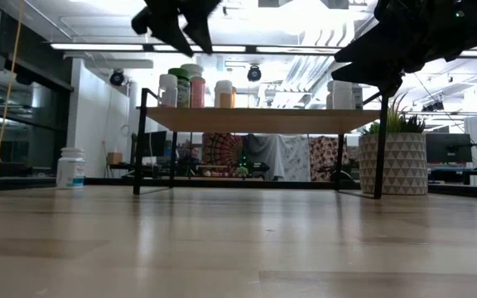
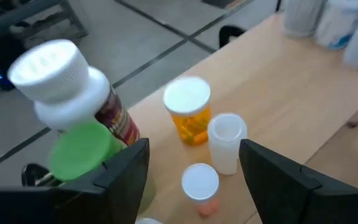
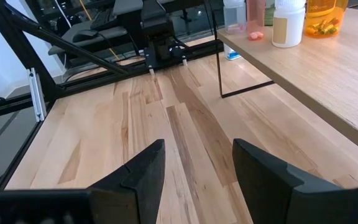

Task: Pick and place medicine bottles onto shelf by color
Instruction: Put the white medicine bottle on the shelf

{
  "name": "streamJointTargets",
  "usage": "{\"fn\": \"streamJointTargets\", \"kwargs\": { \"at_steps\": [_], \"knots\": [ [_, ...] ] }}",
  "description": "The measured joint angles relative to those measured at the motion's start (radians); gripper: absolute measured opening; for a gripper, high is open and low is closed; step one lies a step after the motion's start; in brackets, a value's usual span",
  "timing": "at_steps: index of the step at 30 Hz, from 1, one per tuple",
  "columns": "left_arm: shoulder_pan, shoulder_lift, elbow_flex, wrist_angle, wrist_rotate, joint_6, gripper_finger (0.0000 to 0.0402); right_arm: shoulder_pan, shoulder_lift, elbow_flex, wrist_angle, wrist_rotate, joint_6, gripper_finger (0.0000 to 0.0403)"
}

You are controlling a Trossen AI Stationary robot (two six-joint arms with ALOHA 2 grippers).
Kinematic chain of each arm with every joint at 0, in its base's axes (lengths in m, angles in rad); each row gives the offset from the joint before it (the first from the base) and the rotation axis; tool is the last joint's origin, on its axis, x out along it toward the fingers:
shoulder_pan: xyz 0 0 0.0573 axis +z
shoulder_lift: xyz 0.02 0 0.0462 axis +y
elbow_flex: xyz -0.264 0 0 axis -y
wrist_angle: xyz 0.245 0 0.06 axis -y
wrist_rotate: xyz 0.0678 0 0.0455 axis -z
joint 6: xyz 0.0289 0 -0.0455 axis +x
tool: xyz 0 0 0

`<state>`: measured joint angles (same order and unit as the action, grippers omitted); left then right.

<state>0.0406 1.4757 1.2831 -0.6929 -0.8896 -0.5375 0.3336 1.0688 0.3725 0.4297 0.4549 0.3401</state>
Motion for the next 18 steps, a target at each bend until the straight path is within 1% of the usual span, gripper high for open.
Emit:
{"fn": "streamJointTargets", "kwargs": {
  "at_steps": [3,6,8,10,13,15,18],
  "knots": [
    [-0.029,-0.057,0.0,0.004,0.033,0.051,0.0239,0.0,0.0,0.0,-0.001,0.0,0.0,0.0179],
    [-0.089,-0.109,0.0,-0.032,0.049,0.104,0.0239,0.0,0.0,0.0,-0.003,0.0,0.0,0.0179],
    [-0.143,-0.14,0.0,-0.069,0.038,0.105,0.0239,0.0,0.0,0.0,-0.003,0.0,0.0,0.0179],
    [-0.2,-0.171,-0.002,-0.128,-0.011,0.086,0.0239,0.0,0.0,0.0,-0.005,0.0,0.0,0.0179],
    [-0.279,-0.234,-0.051,-0.213,-0.132,-0.009,0.0239,0.0,0.0,0.0,-0.007,0.0,0.0,0.0179],
    [-0.312,-0.286,-0.101,-0.283,-0.197,-0.123,0.0239,0.0,0.0,0.0,-0.007,0.0,0.0,0.0179],
    [-0.32,-0.379,-0.199,-0.416,-0.241,-0.33,0.0239,0.0,0.0,0.0,-0.006,0.0,0.006,0.0179]
  ]
}}
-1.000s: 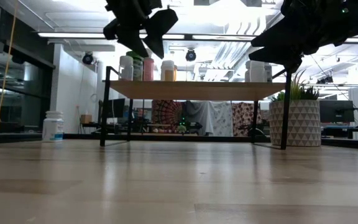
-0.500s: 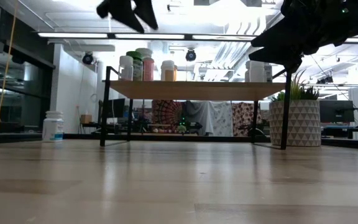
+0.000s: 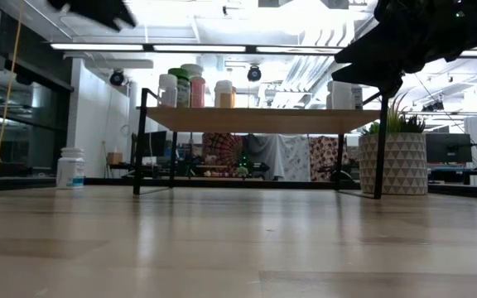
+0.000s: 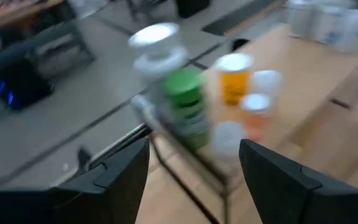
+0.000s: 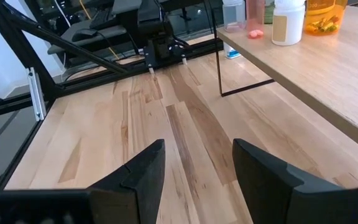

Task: Pick and place medicine bottles onto shelf by color
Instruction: Put the white medicine bottle on the shelf

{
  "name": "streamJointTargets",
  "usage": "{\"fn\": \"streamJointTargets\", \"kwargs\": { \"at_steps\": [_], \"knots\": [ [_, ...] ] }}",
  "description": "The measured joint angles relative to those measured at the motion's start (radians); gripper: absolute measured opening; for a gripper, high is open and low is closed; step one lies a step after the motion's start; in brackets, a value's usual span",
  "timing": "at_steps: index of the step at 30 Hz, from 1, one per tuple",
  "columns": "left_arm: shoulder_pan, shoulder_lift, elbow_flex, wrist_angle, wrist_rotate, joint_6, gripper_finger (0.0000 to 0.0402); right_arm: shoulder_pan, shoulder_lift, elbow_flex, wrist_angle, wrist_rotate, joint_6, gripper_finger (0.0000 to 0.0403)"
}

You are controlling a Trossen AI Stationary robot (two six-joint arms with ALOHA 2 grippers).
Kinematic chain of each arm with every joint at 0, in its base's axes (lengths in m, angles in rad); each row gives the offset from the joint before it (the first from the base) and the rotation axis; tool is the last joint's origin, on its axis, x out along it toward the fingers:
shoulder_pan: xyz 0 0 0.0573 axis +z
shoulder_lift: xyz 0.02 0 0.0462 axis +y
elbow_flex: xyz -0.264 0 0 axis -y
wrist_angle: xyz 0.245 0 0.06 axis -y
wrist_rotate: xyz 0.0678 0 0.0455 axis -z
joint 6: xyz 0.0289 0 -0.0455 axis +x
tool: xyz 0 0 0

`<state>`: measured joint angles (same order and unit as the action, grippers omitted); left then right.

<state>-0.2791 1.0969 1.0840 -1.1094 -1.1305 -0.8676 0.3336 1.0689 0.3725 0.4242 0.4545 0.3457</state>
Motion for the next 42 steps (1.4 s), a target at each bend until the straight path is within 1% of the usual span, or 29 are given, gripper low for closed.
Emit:
{"fn": "streamJointTargets", "kwargs": {
  "at_steps": [3,5,7,10,13,17,22,24,28,30,35,42],
  "knots": [
    [0.062,-0.086,-0.097,-0.077,0.007,-0.178,0.0239,0.0,0.0,0.0,0.006,0.002,0.005,0.0179],
    [0.137,-0.125,-0.148,-0.084,0.064,-0.242,0.0239,0.0,0.0,0.0,0.007,0.018,0.002,0.0179],
    [0.231,-0.147,-0.192,-0.085,0.139,-0.251,0.0239,0.0,0.0,0.0,0.013,0.035,0.002,0.0179],
    [0.37,-0.146,-0.247,-0.08,0.214,-0.235,0.0239,0.0,0.0,0.0,0.014,0.048,0.004,0.0179],
    [0.493,-0.12,-0.295,-0.064,0.253,-0.201,0.0239,0.0,0.0,0.0,0.014,0.049,0.005,0.0179],
    [0.614,-0.076,-0.347,-0.046,0.291,-0.174,0.0239,0.0,0.0,0.0,0.014,0.049,0.001,0.0179],
    [0.72,-0.039,-0.394,0.011,0.32,-0.139,0.0239,0.0,0.0,0.0,0.008,0.048,-0.006,0.0179],
    [0.762,-0.03,-0.416,0.085,0.348,-0.105,0.0239,0.0,0.0,0.0,0.005,0.048,-0.006,0.0179],
    [0.851,-0.029,-0.467,0.306,0.436,0.034,0.0239,0.0,0.0,0.0,0.006,0.048,-0.004,0.0179],
    [0.896,-0.028,-0.479,0.365,0.463,0.068,0.0239,0.0,0.0,0.0,0.006,0.048,-0.003,0.0179],
    [0.976,-0.028,-0.481,0.361,0.464,0.078,0.0239,0.0,0.0,0.0,0.005,0.048,-0.006,0.0179],
    [1.02,-0.028,-0.481,0.284,0.443,0.074,0.0239,0.0,0.0,0.0,0.005,0.048,-0.009,0.0179]
  ]
}}
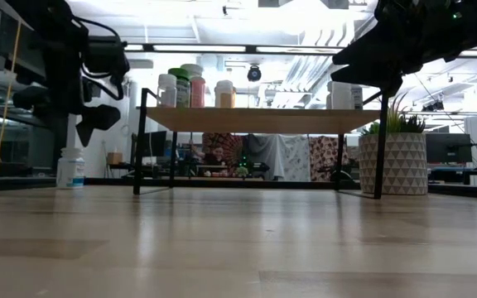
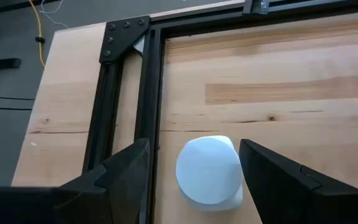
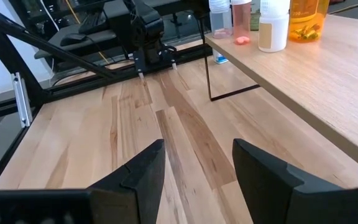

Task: Pick and place medicine bottles onto shelf by color
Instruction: Put the white medicine bottle on the shelf

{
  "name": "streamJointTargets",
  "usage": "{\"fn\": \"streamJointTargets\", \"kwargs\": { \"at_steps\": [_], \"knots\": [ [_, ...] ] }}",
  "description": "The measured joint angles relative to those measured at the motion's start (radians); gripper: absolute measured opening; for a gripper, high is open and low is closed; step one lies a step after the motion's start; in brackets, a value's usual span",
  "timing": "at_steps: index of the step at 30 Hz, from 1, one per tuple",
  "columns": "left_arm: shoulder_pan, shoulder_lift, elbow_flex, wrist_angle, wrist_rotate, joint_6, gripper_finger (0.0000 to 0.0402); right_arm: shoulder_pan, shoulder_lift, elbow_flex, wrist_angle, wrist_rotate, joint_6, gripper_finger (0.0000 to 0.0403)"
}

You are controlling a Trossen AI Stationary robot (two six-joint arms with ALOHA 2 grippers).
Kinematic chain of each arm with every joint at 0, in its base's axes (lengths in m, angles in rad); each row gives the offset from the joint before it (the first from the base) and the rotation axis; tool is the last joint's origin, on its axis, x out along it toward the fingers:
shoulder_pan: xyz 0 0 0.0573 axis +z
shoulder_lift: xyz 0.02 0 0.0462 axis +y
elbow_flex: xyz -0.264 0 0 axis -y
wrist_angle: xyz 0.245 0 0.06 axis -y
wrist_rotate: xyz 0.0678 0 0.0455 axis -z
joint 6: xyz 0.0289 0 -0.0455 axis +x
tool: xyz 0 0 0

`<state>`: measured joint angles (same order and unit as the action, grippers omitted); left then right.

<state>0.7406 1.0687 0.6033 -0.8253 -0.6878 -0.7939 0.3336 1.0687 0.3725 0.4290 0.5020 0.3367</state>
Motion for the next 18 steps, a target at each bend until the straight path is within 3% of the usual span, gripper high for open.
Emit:
{"fn": "streamJointTargets", "kwargs": {
  "at_steps": [12,18],
  "knots": [
    [0.07,0.004,0.0,0.011,0.076,0.046,0.0239,0.0,0.0,0.0,0.0,0.0,0.003,0.0179],
    [0.111,0.067,0.0,0.022,0.142,0.071,0.0239,0.0,0.0,0.0,0.0,0.0,0.003,0.0179]
  ]
}}
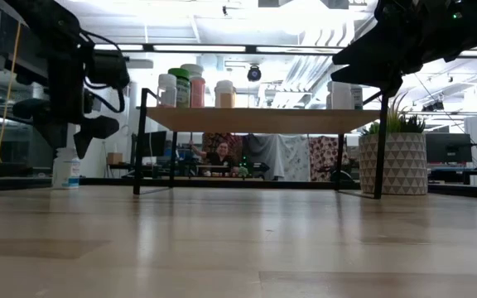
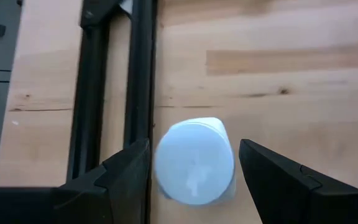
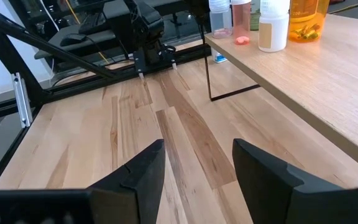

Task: Pick and place medicine bottles onto shelf by color
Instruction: Put the white medicine bottle on the shelf

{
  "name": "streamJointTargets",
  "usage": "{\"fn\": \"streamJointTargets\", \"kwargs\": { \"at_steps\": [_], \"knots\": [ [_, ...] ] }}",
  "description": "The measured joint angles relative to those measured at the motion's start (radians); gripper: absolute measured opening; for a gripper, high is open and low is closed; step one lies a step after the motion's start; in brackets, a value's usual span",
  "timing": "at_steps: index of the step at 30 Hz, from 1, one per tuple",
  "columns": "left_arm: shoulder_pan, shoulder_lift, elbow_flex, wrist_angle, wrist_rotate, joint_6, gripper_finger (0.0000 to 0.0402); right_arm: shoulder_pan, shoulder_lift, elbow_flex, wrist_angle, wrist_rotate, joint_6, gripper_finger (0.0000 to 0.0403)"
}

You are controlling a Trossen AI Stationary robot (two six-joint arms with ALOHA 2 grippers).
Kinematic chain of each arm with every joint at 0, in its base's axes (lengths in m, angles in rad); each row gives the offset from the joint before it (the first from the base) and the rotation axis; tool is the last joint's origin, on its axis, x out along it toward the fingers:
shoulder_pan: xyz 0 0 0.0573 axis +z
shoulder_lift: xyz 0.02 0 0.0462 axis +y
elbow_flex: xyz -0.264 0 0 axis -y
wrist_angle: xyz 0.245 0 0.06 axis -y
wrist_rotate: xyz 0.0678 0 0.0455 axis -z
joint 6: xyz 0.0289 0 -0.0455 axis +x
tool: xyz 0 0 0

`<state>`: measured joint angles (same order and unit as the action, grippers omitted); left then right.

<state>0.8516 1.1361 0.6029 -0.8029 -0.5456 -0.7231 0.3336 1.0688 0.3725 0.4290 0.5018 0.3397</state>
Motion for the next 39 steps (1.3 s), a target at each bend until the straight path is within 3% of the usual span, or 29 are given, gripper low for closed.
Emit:
{"fn": "streamJointTargets", "kwargs": {
  "at_steps": [9,16,22,31,39],
  "knots": [
    [0.014,0.145,0.0,0.064,0.02,0.013,0.0239,0.0,0.0,0.0,0.0,0.0,0.0,0.0179],
    [0.014,0.187,0.0,0.071,0.034,0.02,0.0239,0.0,0.0,0.0,0.0,0.0,0.0,0.0179],
    [0.002,0.187,0.0,0.07,0.04,0.02,0.023,0.0,0.0,0.0,0.0,0.0,0.0,0.0179],
    [-0.028,0.169,0.001,0.059,0.05,0.047,0.015,0.0,0.0,0.0,0.0,0.0,0.0,0.0179],
    [-0.09,0.026,0.037,-0.063,0.065,0.056,0.0168,0.0,0.0,0.0,0.0,0.0,0.0,0.0179]
  ]
}}
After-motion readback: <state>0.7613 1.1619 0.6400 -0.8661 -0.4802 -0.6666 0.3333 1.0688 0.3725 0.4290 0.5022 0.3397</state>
